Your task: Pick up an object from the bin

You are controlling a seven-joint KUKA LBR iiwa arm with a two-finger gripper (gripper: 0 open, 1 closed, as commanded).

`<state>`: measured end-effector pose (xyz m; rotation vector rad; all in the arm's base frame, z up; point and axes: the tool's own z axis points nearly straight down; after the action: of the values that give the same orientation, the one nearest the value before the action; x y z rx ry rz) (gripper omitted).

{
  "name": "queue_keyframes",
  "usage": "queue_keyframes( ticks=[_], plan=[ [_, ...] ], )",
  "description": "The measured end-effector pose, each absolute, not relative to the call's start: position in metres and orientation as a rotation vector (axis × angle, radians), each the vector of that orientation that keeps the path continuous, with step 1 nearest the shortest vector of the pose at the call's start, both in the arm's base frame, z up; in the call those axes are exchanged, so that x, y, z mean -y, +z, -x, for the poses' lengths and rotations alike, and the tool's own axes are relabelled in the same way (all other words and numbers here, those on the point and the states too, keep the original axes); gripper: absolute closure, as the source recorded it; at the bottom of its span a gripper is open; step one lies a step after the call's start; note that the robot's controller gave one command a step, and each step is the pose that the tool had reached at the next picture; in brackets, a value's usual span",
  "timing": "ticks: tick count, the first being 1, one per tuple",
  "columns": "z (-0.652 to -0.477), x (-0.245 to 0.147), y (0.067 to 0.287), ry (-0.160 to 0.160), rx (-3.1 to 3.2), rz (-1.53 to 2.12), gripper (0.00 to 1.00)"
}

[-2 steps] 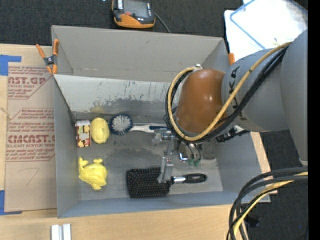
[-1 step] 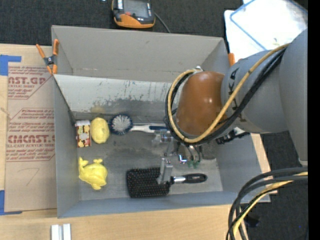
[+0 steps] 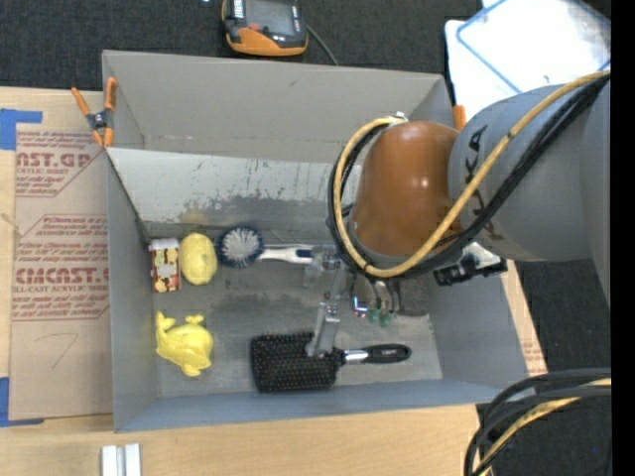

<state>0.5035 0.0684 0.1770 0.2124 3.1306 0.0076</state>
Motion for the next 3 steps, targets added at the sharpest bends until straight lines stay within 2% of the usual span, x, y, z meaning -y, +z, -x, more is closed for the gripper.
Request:
queue_keyframes(
  ticks=[1,2,3],
  plan=[
    [-0.495,-0.119,0.084,0.003,-3.149,-0.125,0.00],
    [-0.497,-0.079,0.085,0.008,-3.118,-0.310,0.00],
    [-0.504,-0.084,0.080,0.010,-3.132,-0.236,0.00]
  ],
)
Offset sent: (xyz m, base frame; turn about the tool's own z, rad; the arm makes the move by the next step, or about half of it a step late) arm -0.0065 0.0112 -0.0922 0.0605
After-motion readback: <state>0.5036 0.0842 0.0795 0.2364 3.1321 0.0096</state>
